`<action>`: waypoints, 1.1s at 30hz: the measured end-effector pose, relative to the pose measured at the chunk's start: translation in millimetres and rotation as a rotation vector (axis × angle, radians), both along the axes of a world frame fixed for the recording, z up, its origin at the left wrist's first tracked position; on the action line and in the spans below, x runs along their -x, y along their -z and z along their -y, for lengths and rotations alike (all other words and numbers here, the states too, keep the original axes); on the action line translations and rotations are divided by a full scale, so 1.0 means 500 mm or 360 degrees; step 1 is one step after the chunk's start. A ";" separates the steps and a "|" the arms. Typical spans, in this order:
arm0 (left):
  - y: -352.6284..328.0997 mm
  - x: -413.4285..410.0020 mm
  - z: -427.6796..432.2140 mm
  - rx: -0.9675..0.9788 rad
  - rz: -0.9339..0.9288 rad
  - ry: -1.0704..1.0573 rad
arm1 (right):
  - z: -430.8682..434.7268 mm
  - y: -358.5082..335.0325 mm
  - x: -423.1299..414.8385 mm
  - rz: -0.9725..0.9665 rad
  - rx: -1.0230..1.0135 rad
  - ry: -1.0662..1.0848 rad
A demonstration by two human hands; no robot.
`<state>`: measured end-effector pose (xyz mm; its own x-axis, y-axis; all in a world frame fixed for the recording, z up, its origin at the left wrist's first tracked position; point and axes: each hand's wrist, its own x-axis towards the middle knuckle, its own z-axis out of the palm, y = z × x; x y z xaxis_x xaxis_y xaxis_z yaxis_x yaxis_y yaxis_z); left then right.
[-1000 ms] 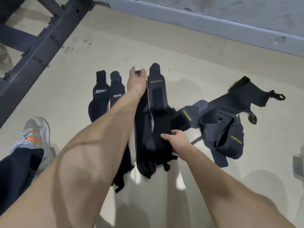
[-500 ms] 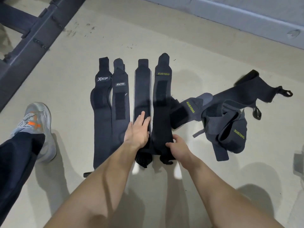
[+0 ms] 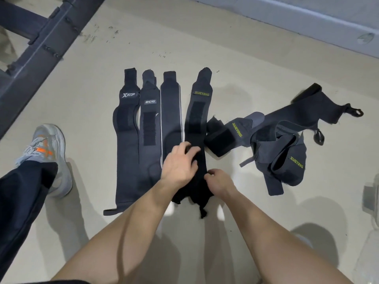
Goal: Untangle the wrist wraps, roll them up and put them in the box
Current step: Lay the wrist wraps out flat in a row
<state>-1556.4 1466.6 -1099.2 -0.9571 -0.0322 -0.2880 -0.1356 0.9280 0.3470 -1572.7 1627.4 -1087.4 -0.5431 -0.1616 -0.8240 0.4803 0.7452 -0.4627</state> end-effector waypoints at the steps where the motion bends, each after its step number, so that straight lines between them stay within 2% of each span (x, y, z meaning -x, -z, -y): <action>1: 0.004 -0.008 -0.012 0.0003 0.0073 0.0073 | -0.011 -0.001 0.007 -0.0099 -0.0097 0.0006; 3: 0.017 -0.022 -0.027 0.0064 0.0302 0.0063 | -0.036 -0.010 0.032 -0.0268 -0.0156 0.0221; 5: 0.024 -0.025 -0.033 0.0043 0.0394 -0.0057 | -0.059 -0.013 0.069 -0.0366 -0.0089 0.0607; 8: 0.022 -0.011 -0.047 0.0026 0.0444 -0.0152 | -0.068 -0.013 0.123 -0.0122 0.0355 0.1207; 10: 0.019 0.003 -0.050 0.0012 0.0507 -0.0195 | -0.060 -0.013 0.146 0.0070 0.0561 0.1427; 14: 0.011 0.020 -0.044 -0.0047 0.0582 -0.0236 | -0.048 0.010 0.155 0.0020 0.0517 0.1453; 19: -0.015 0.026 -0.050 -0.0231 0.0511 -0.0380 | -0.052 0.016 0.144 -0.0310 0.0339 0.1521; 23: -0.064 0.045 -0.069 -0.0517 0.0233 -0.0696 | -0.074 -0.020 0.149 0.0004 0.0618 0.1833; 28: -0.146 0.078 -0.108 -0.0986 -0.0049 -0.1035 | -0.130 -0.084 0.109 -0.0023 0.0780 0.1417; 30: -0.169 0.099 -0.129 -0.1142 0.0022 -0.1122 | -0.146 -0.109 0.089 -0.0074 0.0881 0.1265; 33: -0.197 0.127 -0.157 -0.1380 0.0299 -0.1208 | -0.165 -0.143 0.076 -0.0131 0.0967 0.1144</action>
<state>-1619.7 1544.9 -1000.6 -0.7167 -0.3007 -0.6293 -0.6704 0.0484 0.7404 -1610.6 1709.9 -1016.0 -0.7322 -0.1544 -0.6634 0.6794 -0.0969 -0.7273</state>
